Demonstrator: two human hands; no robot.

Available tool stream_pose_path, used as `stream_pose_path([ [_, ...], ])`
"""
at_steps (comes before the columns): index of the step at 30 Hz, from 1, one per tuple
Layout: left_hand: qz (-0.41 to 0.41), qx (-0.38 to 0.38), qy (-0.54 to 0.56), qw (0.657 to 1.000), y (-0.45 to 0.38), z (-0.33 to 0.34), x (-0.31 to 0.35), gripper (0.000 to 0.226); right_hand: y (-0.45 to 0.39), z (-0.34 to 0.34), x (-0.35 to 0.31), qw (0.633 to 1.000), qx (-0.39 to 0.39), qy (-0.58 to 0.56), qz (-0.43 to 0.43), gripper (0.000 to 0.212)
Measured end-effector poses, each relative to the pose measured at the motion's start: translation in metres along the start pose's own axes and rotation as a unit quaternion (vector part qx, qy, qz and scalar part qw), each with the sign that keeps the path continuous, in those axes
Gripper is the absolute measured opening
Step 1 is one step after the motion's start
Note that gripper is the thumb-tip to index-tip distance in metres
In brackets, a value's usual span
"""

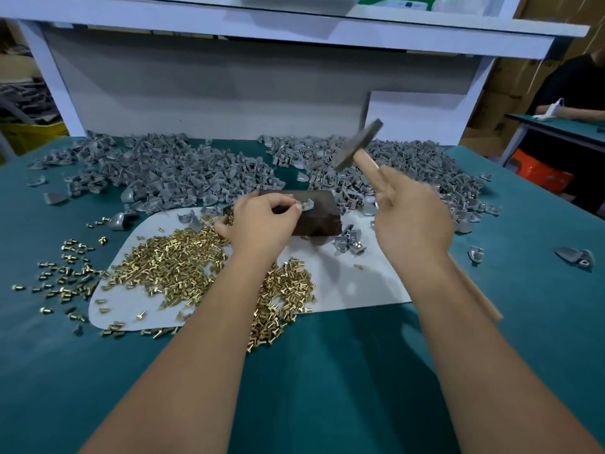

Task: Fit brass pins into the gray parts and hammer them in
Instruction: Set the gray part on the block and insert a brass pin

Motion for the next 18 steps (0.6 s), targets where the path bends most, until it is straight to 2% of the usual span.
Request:
stream_pose_path([
  [4, -0.015, -0.037, 0.072, 0.997, -0.001, 0.003, 0.000, 0.017, 0.006, 0.029, 0.033, 0.997, -0.055, 0.033, 0.047, 0.031],
  [8, -0.020, -0.048, 0.116, 0.992, 0.000, 0.005, -0.003, 0.012, 0.006, 0.029, 0.053, 0.994, -0.056, 0.063, 0.075, 0.022],
  [18, -0.002, -0.054, 0.123, 0.991, 0.003, 0.002, -0.001, 0.013, 0.013, 0.030, 0.038, 0.992, -0.065, 0.102, 0.035, 0.022],
])
Point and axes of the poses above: each hand's wrist, its own y-axis away from the middle knuckle, its own z-axis out of the palm, x = y × z, the point moved 10 cm from there along -y, towards the middle knuckle, and after that the axes turned 8 degrees about -y, right-handed, at the moved point
